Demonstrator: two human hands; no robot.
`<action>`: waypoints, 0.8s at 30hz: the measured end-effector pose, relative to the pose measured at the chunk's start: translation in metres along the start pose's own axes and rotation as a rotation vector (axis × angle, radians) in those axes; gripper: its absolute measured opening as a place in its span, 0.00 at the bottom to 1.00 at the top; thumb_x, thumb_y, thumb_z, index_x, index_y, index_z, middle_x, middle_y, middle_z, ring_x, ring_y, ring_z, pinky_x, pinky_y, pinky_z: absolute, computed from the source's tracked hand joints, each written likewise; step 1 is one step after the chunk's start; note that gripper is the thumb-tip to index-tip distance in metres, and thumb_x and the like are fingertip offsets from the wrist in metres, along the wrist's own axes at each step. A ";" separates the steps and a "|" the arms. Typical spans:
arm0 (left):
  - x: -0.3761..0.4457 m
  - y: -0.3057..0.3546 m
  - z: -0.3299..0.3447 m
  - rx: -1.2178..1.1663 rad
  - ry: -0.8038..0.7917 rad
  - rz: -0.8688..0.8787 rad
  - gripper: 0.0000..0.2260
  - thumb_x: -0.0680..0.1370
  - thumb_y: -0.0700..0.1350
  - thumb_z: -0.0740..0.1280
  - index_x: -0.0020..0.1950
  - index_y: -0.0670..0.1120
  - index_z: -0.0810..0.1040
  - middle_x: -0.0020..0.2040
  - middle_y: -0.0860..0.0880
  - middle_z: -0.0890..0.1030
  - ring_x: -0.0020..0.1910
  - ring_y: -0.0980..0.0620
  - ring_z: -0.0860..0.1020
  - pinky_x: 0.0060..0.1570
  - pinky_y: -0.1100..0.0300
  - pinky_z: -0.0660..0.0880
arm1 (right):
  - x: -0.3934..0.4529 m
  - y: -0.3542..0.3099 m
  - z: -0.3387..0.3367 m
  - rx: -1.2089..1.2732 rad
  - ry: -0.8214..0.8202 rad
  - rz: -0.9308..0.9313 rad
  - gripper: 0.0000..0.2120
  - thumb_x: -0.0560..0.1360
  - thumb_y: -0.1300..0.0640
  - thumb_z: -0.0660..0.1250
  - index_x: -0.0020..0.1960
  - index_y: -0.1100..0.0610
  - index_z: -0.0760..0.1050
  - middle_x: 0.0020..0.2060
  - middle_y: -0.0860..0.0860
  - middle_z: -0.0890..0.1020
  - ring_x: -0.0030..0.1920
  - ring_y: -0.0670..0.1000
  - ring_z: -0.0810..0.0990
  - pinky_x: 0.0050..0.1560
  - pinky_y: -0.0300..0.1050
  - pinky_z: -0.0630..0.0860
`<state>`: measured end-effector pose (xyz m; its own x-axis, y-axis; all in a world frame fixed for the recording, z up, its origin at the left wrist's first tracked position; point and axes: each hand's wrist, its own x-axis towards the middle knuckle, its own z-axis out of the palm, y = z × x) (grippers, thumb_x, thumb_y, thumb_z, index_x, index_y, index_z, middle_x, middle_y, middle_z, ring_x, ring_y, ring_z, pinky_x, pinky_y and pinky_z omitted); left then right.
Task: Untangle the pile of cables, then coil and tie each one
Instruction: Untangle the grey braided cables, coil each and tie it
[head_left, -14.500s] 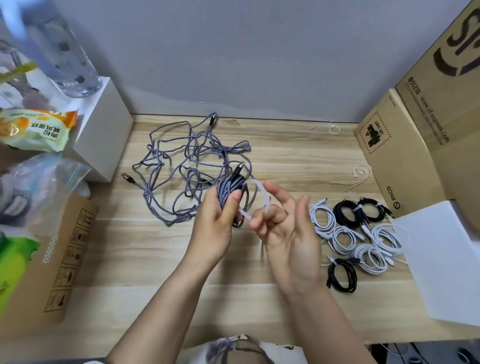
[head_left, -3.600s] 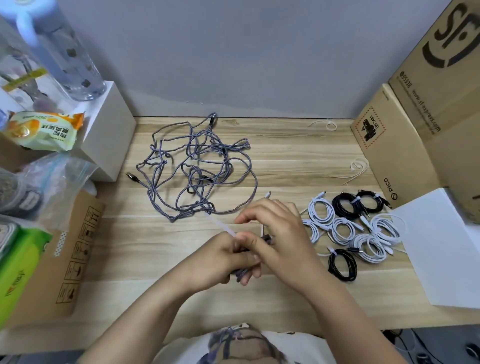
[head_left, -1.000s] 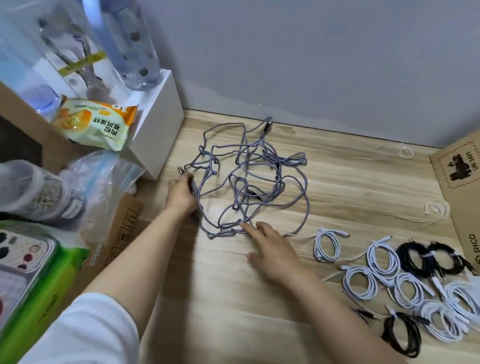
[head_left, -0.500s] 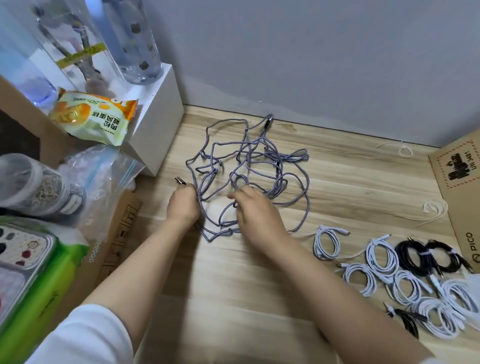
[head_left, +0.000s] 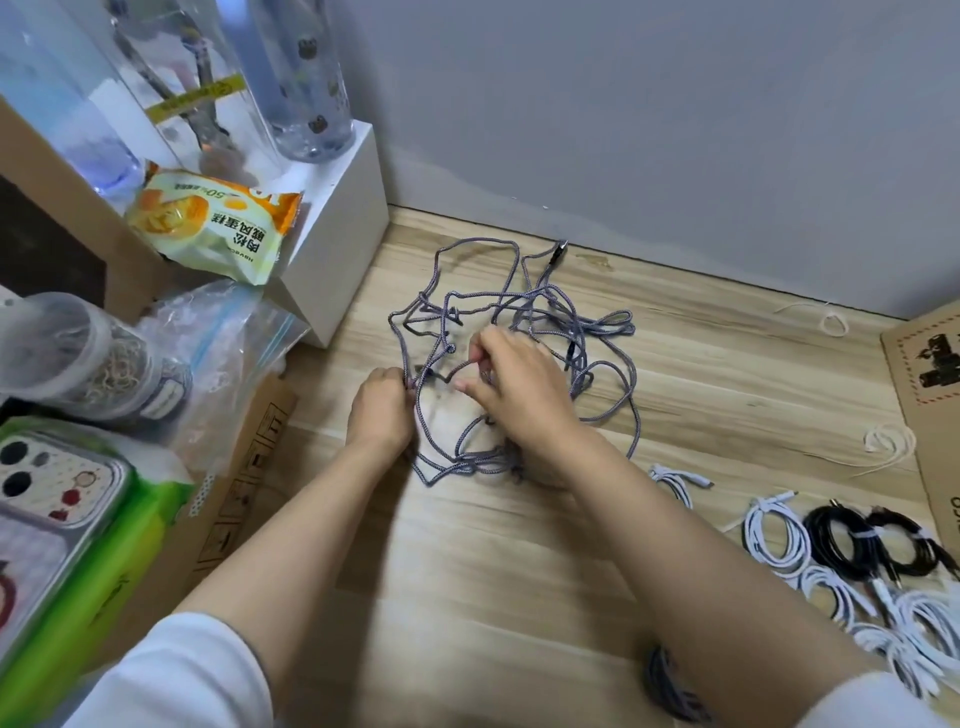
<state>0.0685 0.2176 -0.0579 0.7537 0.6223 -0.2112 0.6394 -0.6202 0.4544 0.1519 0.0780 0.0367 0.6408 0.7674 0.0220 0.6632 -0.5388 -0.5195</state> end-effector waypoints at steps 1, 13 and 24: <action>0.000 0.001 -0.002 0.009 0.000 -0.016 0.08 0.78 0.41 0.62 0.51 0.36 0.75 0.53 0.36 0.76 0.54 0.36 0.74 0.52 0.50 0.68 | -0.003 0.001 -0.007 0.087 0.096 0.004 0.10 0.72 0.52 0.70 0.48 0.55 0.73 0.42 0.43 0.72 0.47 0.52 0.72 0.45 0.45 0.62; -0.039 0.070 -0.068 -1.031 0.094 -0.198 0.10 0.79 0.37 0.60 0.40 0.45 0.77 0.30 0.56 0.79 0.31 0.59 0.76 0.37 0.64 0.70 | -0.039 -0.003 -0.076 1.010 0.573 0.317 0.13 0.80 0.55 0.58 0.36 0.52 0.69 0.28 0.41 0.69 0.30 0.40 0.66 0.34 0.38 0.67; -0.051 0.132 -0.065 -1.945 -0.764 -0.526 0.10 0.73 0.36 0.62 0.38 0.35 0.82 0.36 0.44 0.83 0.32 0.50 0.82 0.34 0.57 0.80 | -0.101 -0.028 -0.089 1.380 0.236 0.469 0.16 0.80 0.55 0.55 0.34 0.57 0.63 0.20 0.45 0.62 0.19 0.41 0.57 0.20 0.32 0.54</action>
<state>0.1045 0.1345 0.0695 0.8212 -0.0430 -0.5690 0.2062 0.9521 0.2257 0.1033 -0.0158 0.1250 0.8244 0.4746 -0.3085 -0.4154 0.1369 -0.8993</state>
